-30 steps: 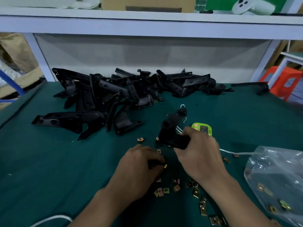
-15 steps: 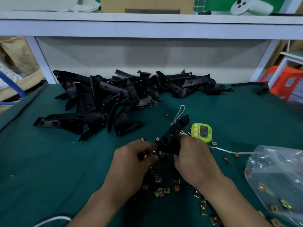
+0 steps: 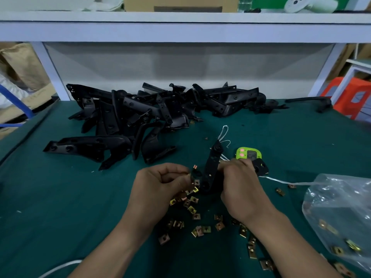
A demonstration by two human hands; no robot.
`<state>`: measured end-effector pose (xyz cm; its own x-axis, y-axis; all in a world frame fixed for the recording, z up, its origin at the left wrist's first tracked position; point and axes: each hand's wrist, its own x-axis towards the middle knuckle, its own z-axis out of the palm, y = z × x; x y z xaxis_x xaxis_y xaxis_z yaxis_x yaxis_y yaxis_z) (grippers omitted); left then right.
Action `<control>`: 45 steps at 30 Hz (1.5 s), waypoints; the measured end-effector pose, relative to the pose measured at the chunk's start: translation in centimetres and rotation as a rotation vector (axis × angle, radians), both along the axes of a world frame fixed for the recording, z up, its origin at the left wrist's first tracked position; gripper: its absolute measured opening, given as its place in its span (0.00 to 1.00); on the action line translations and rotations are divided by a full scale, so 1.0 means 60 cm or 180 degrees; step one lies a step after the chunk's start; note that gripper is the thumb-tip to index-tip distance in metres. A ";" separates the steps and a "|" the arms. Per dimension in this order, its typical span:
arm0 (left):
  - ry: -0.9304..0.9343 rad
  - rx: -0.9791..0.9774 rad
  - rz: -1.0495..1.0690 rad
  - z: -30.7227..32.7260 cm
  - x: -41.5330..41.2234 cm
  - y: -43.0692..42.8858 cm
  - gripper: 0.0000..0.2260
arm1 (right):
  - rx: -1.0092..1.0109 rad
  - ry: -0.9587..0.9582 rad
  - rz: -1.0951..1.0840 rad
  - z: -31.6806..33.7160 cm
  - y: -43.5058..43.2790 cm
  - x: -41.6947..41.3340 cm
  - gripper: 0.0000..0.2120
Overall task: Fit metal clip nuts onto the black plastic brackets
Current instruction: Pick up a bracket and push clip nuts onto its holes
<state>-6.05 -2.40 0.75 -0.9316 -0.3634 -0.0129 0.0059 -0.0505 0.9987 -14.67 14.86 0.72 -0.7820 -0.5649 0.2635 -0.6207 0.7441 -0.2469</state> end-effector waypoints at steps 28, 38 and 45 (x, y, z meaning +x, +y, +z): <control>-0.0069 0.0502 -0.0450 0.010 0.006 -0.001 0.08 | 0.0263 0.0497 0.0478 -0.003 -0.009 0.004 0.16; 0.0062 0.0817 -0.0370 0.005 0.006 -0.007 0.13 | 0.0257 0.0530 0.0529 -0.005 -0.009 0.005 0.16; 0.0025 0.0784 -0.0337 0.005 0.005 -0.007 0.12 | 0.0303 0.0522 0.0564 0.000 -0.009 0.009 0.15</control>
